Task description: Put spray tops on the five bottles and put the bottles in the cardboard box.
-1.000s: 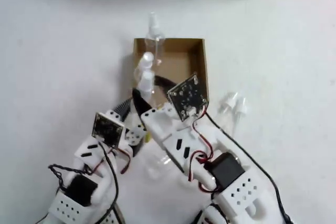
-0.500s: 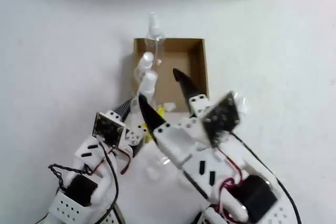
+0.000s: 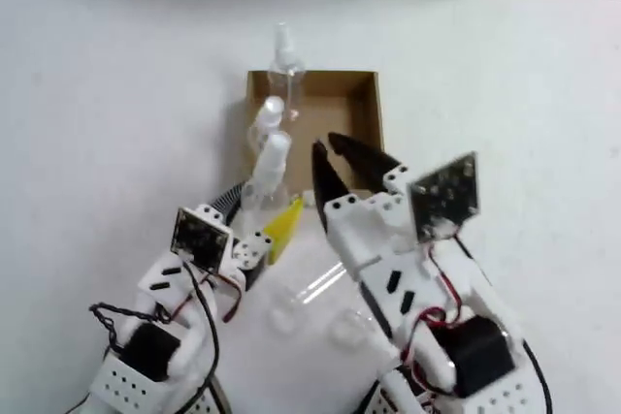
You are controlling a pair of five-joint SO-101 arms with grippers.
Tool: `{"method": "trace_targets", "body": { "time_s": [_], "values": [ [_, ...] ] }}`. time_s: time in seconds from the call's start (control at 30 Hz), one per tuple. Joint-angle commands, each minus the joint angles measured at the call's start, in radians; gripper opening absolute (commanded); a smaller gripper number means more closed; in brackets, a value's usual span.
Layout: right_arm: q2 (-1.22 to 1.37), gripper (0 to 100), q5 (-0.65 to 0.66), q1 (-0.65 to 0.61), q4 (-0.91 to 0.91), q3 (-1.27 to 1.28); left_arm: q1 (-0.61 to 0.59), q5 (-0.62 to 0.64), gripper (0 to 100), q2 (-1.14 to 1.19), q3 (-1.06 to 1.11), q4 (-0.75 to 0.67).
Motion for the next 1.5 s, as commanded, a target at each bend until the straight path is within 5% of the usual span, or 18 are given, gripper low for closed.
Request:
{"method": "trace_targets", "body": {
  "time_s": [0.0, 0.33, 0.83, 1.47],
  "values": [
    [0.071, 1.5, -0.002, 0.048, -0.119, 0.046, -0.015, -0.006, 6, -0.008, -0.003, 0.0],
    [0.377, 1.5, -0.002, 0.044, -0.343, 0.051, -0.013, -0.006, 6, -0.008, -0.003, 0.021],
    [0.386, 1.5, -0.003, -0.045, -0.306, 0.057, -0.013, -0.006, 6, -0.008, -0.003, 0.021],
    [0.387, 1.5, -0.011, 0.348, -0.171, 0.265, -0.053, -0.006, 6, -0.008, -0.003, -0.028]
  ]
}}
